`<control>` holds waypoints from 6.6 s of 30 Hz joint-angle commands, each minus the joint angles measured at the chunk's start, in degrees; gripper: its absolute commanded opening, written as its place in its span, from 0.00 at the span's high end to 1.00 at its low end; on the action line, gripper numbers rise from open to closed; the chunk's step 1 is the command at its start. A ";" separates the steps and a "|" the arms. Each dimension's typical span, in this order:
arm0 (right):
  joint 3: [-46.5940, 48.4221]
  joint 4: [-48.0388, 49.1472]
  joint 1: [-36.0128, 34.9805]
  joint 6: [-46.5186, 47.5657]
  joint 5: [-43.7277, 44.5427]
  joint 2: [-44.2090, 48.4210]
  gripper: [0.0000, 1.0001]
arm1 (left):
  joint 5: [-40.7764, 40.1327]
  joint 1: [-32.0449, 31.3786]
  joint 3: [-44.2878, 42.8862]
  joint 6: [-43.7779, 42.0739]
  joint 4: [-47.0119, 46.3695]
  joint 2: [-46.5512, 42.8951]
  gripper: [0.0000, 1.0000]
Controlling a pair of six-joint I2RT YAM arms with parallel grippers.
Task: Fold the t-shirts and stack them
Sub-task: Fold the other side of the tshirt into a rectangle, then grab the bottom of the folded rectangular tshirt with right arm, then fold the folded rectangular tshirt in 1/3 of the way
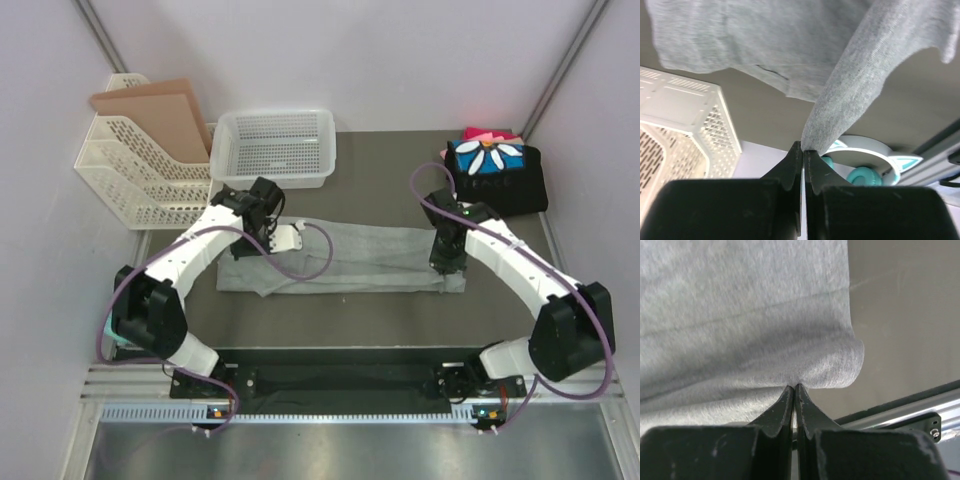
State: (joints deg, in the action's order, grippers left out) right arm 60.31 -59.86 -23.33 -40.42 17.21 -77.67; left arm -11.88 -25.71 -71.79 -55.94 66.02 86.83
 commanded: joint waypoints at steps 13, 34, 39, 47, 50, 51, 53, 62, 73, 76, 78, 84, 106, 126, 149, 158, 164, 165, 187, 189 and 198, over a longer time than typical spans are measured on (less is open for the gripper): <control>6.04 6.15 6.63 5.79 3.09 -9.86 1.00 | -5.00 7.70 -9.94 -4.53 -8.10 14.77 1.00; 19.57 3.79 9.62 6.59 13.09 -22.09 0.46 | -10.61 9.19 -16.80 -1.45 -19.34 17.34 0.38; 23.01 0.18 9.53 5.71 19.17 -19.11 0.42 | -8.96 8.84 -19.35 1.62 -15.85 12.85 0.37; 11.17 4.65 4.09 6.59 2.32 -8.56 0.42 | 0.37 6.29 -1.55 6.54 -11.87 2.56 0.39; 5.37 7.02 -0.12 4.92 -1.21 -7.15 0.43 | -0.07 6.29 3.83 7.95 -13.89 2.38 0.41; 4.30 7.73 -1.87 4.57 -2.17 -7.23 0.43 | -0.07 6.46 4.98 8.13 -14.68 2.47 0.41; 2.27 9.13 -2.85 3.60 -2.97 -8.11 0.44 | -0.16 6.38 7.87 8.39 -17.67 2.73 0.42; 3.84 11.08 -3.03 3.25 0.18 -15.49 0.47 | -1.48 8.48 7.81 9.01 -24.89 9.85 0.47; 10.42 11.96 3.20 5.97 4.85 -23.40 0.52 | -1.83 10.77 10.26 7.08 -26.12 10.12 0.50; 13.50 11.26 4.87 7.20 5.90 -24.90 0.52 | -2.36 11.30 11.75 6.38 -26.64 9.24 0.50; 15.17 10.64 5.58 7.90 6.86 -26.21 0.52 | -2.45 11.48 12.02 6.28 -26.73 8.97 0.50; 20.63 9.05 7.77 9.13 9.41 -30.52 0.53 | -2.36 12.09 13.78 5.76 -27.08 7.92 0.51; 12.92 12.39 8.48 7.90 0.63 -17.52 0.50 | 4.04 14.82 -2.82 7.77 -15.40 2.47 0.49; 9.65 15.29 15.94 8.61 1.34 -26.13 0.44 | 7.22 12.00 -7.23 16.22 -19.52 16.36 0.51; 2.97 22.15 24.65 10.10 -10.44 -30.00 0.71 | 3.80 12.00 -6.01 16.92 -21.54 10.74 0.50; 1.56 21.80 25.44 9.58 -9.83 -27.89 1.00 | 3.18 12.00 -2.83 17.18 -22.78 10.29 0.50; 3.49 17.77 26.59 9.66 -6.41 -22.44 1.00 | 4.41 12.00 -3.27 17.97 -22.16 10.64 0.49; 4.97 17.15 26.58 9.75 -6.14 -21.92 1.00 | 4.50 12.00 -3.18 18.06 -22.07 10.56 0.49; 34.85 1.86 -8.65 1.67 0.98 -34.03 1.00 | 3.18 12.88 2.70 15.16 -23.30 3.79 0.49; 36.71 1.32 -10.41 1.05 0.89 -36.49 1.00 | 2.92 13.06 3.32 14.99 -23.57 3.44 0.49; 46.91 -1.93 -16.12 -0.44 0.63 -43.53 1.00 | 2.91 13.85 5.69 14.02 -24.71 2.47 0.49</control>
State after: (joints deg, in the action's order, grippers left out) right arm 101.41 -59.33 -36.62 -39.24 16.49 -119.85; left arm -8.64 -12.38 -66.96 -40.99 43.51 91.59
